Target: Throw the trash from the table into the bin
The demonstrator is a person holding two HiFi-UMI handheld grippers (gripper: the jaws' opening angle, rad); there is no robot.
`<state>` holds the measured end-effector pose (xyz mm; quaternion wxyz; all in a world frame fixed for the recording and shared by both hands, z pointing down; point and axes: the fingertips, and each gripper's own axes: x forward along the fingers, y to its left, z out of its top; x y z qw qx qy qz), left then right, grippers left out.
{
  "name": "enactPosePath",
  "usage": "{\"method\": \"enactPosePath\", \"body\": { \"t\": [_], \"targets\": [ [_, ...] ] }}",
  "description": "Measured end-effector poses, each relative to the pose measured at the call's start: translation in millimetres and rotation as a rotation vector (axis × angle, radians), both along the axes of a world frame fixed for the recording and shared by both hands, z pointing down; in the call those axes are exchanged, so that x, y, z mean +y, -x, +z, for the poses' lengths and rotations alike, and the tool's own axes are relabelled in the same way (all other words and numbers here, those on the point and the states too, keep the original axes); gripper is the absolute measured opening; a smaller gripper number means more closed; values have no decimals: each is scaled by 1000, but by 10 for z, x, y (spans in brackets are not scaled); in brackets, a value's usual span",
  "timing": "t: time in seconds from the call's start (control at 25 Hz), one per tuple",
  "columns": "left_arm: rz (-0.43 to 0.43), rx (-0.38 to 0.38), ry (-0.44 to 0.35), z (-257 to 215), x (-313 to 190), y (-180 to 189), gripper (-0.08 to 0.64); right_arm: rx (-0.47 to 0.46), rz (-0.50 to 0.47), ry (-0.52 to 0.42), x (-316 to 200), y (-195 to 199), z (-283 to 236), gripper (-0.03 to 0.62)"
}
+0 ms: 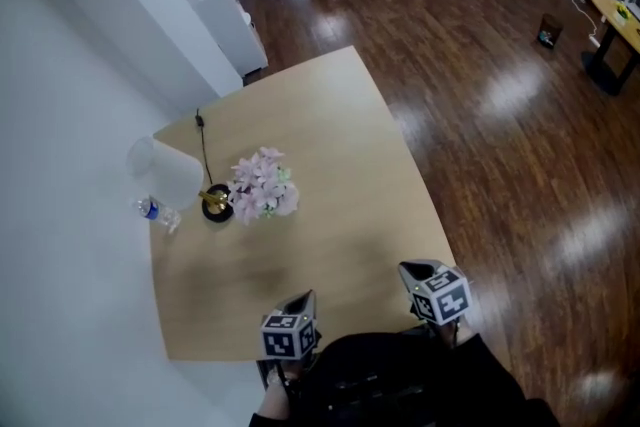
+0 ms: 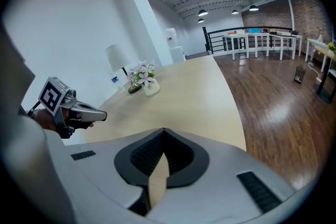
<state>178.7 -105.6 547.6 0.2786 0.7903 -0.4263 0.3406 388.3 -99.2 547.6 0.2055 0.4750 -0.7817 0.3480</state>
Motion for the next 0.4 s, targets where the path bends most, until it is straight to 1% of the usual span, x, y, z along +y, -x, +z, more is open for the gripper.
{"method": "enactPosePath", "body": {
  "t": [0.16, 0.4],
  "targets": [
    [-9, -11, 7, 22, 2, 0, 6, -14, -16, 8, -40, 17, 27, 2],
    [-27, -24, 8, -9, 7, 12, 6, -27, -44, -8, -102, 34, -14, 2]
  ]
}}
